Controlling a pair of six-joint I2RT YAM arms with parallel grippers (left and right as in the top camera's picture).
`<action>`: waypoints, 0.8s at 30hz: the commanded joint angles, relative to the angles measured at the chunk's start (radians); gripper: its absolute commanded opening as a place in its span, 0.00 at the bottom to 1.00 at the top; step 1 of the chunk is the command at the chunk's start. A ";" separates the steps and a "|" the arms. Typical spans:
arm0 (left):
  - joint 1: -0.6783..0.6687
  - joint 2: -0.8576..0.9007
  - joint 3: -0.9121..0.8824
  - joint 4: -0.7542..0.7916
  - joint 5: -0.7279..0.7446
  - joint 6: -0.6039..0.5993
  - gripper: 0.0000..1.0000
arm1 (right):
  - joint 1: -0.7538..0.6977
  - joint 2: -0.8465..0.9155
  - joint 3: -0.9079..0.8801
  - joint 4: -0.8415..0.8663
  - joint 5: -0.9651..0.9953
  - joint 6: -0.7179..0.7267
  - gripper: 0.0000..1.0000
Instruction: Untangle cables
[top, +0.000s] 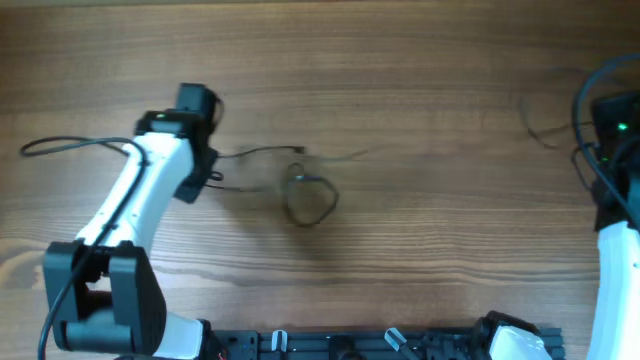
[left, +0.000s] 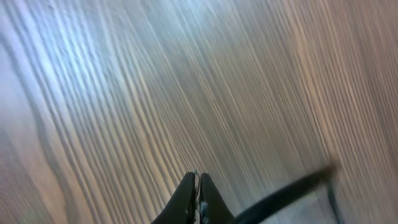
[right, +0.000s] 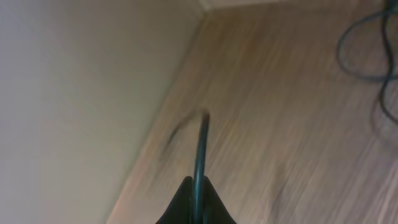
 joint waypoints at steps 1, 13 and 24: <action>0.048 -0.007 0.002 0.008 0.015 0.009 0.04 | -0.019 0.013 0.003 -0.006 -0.177 -0.081 0.05; -0.082 -0.007 0.002 0.187 0.196 0.140 0.05 | 0.237 0.146 0.002 0.026 -0.649 -0.582 0.05; -0.123 -0.007 0.002 0.211 0.173 0.140 0.08 | 0.607 0.468 0.002 -0.101 -0.677 -0.829 0.08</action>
